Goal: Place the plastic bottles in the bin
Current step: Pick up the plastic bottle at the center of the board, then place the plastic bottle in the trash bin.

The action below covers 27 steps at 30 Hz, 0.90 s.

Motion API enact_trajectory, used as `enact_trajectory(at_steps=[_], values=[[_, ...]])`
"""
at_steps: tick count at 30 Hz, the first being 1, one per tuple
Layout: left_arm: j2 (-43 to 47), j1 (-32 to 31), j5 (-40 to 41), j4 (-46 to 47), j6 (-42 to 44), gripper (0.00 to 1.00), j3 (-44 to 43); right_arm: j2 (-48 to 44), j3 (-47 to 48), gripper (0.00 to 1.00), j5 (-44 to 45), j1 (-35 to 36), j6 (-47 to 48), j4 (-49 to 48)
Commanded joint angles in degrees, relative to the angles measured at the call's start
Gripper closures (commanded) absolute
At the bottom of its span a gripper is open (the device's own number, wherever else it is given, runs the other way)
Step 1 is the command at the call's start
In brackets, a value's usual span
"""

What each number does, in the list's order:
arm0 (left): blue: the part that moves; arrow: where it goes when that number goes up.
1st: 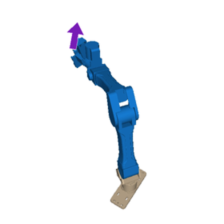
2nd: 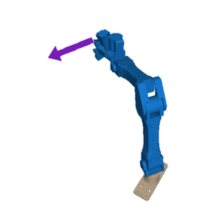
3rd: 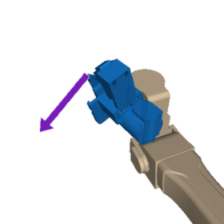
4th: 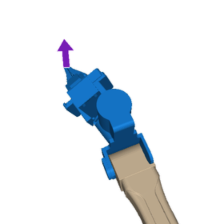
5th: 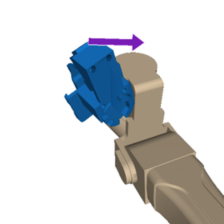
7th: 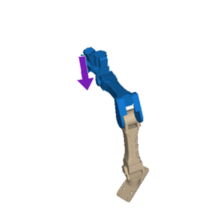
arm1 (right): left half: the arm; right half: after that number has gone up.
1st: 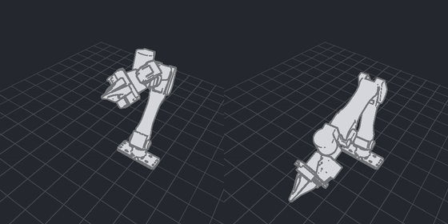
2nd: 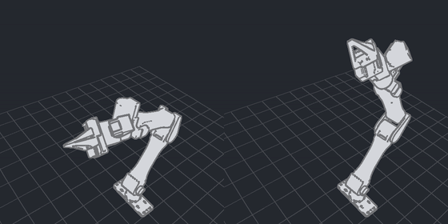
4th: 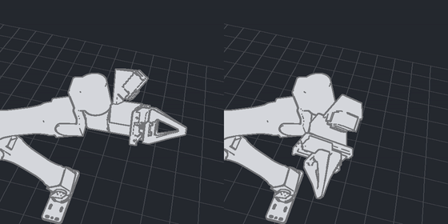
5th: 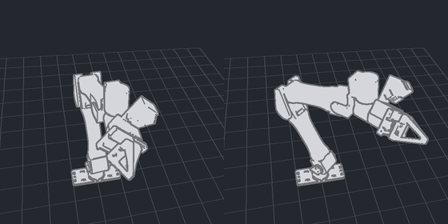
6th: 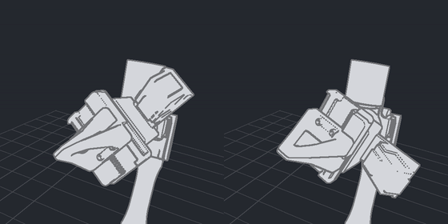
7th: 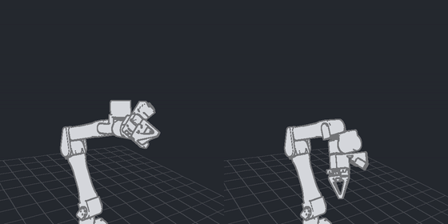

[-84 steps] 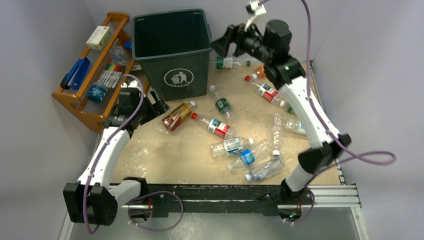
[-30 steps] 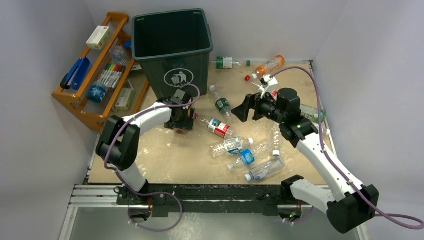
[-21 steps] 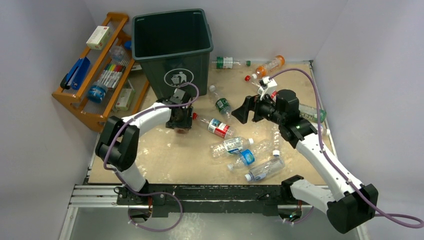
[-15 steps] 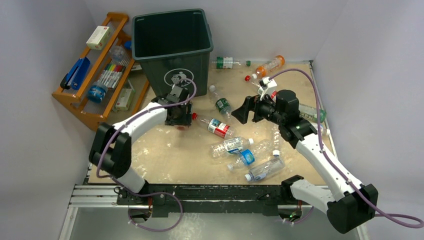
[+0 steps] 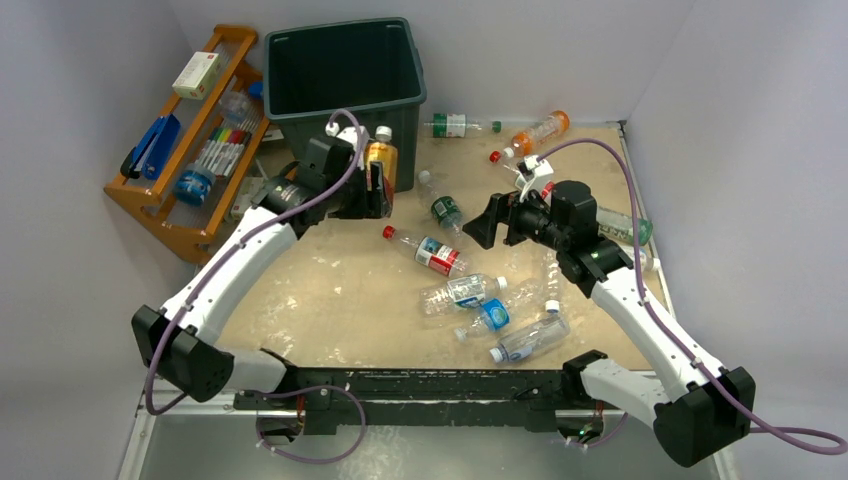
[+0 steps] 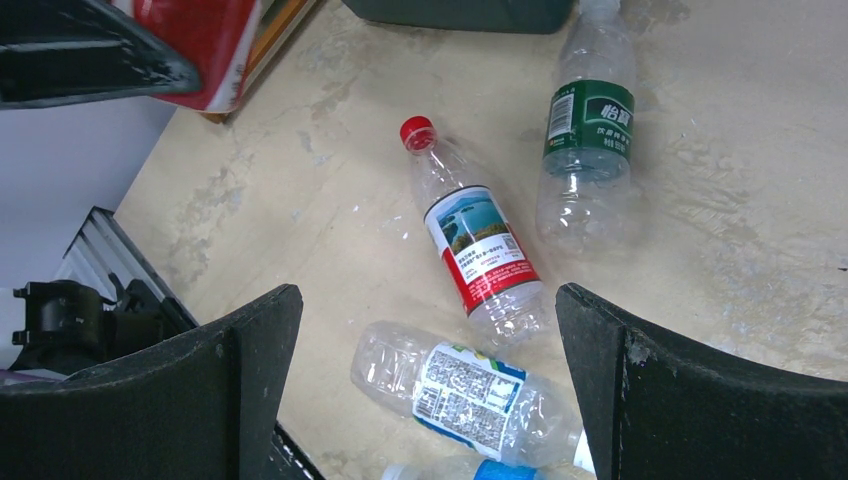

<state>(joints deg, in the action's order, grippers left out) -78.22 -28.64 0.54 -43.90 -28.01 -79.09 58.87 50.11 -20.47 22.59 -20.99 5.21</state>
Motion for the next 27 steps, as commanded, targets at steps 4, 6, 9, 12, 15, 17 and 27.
enact_trajectory(at_steps=[4,6,9,12,15,17,27], values=[[4.2,-0.3,-11.8,0.0,-1.4,0.54,-7.3,-0.5,-0.8,0.00,-0.6,0.2,-0.7,-2.7],[4.7,-0.3,-14.8,1.1,-2.1,0.54,-8.7,-0.4,-0.7,0.00,-0.6,0.2,-0.8,-2.7],[4.6,-0.3,-15.8,2.2,-2.7,0.53,-11.4,-0.2,-0.6,0.00,-0.9,0.2,-0.9,-2.8],[3.2,-0.3,-14.5,2.5,-2.7,0.54,-14.9,0.2,-0.4,0.00,-1.1,0.2,-1.0,-2.8],[0.3,-0.3,-13.5,2.9,-2.6,0.54,-19.5,0.3,-0.2,0.00,-1.3,0.2,-1.1,-2.7],[-2.3,-0.3,-13.3,3.8,-3.0,0.54,-23.2,0.2,-0.1,0.00,-1.5,0.2,-1.2,-2.7],[-13.7,0.8,-9.3,9.1,-3.8,0.54,-39.2,-2.0,-1.3,0.00,-1.5,0.2,-1.9,-1.9]])
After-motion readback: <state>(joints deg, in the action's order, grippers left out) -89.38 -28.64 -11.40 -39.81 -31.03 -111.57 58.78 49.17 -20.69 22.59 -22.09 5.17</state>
